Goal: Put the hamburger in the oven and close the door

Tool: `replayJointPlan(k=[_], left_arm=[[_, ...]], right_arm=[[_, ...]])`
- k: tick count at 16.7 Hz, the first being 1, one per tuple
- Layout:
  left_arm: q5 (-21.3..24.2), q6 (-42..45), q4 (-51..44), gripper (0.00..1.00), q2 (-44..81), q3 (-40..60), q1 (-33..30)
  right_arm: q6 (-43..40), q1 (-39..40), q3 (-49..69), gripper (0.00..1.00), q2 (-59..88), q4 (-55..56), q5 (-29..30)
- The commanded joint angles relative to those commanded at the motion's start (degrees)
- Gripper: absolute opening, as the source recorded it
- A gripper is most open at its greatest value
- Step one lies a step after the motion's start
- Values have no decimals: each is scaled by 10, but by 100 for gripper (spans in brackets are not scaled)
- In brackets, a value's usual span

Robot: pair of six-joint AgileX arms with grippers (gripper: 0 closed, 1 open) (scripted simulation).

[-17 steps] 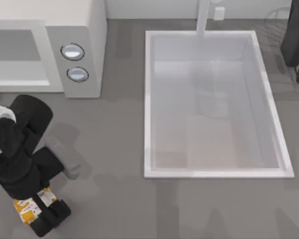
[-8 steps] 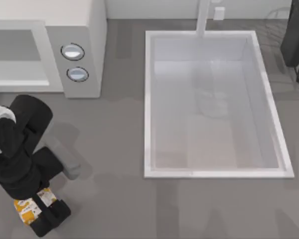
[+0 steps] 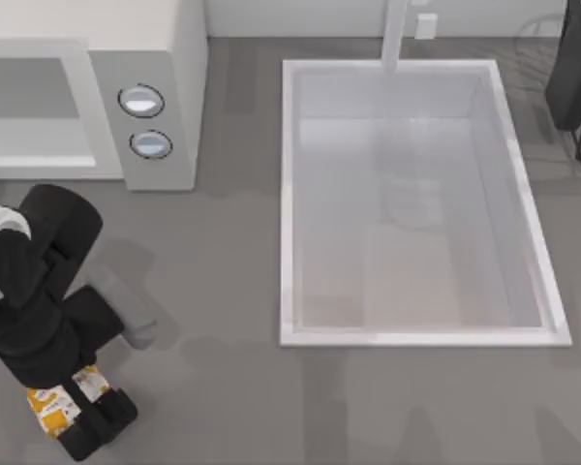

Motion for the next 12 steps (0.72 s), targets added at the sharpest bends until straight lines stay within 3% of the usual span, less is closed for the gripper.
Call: replayJointPlan(k=[7,12], left_arm=[[11,2,-91,0,-58,54,1],[11,0,-249,0,-108,137,0]], right_arm=[[0,0,0,100,0,0,0],[0,0,0,100,0,0,0]])
